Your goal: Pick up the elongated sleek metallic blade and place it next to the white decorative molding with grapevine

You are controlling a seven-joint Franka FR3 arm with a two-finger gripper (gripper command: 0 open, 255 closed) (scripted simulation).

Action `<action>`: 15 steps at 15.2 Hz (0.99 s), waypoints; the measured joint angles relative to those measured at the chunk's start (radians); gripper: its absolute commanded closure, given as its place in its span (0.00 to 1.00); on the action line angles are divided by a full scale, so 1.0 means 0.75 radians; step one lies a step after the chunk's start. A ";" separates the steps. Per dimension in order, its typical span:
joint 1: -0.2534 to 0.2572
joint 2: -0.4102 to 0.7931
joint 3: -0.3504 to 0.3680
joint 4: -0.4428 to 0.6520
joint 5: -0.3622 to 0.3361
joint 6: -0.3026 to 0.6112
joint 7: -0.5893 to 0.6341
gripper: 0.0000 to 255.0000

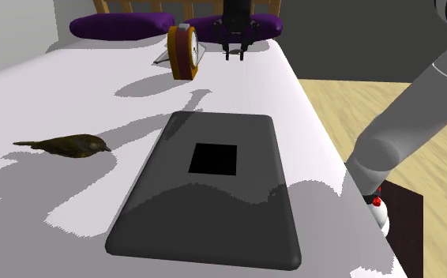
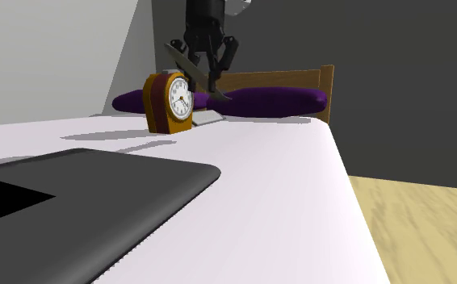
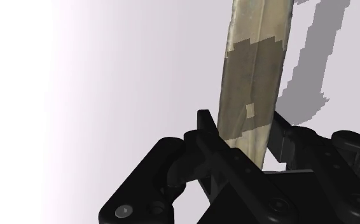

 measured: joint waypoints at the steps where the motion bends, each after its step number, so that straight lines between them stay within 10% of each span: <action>1: -0.011 0.030 -0.014 0.023 -0.012 0.002 -0.025 1.00; 15: -0.165 0.475 -0.185 0.536 -0.123 -0.112 -0.340 1.00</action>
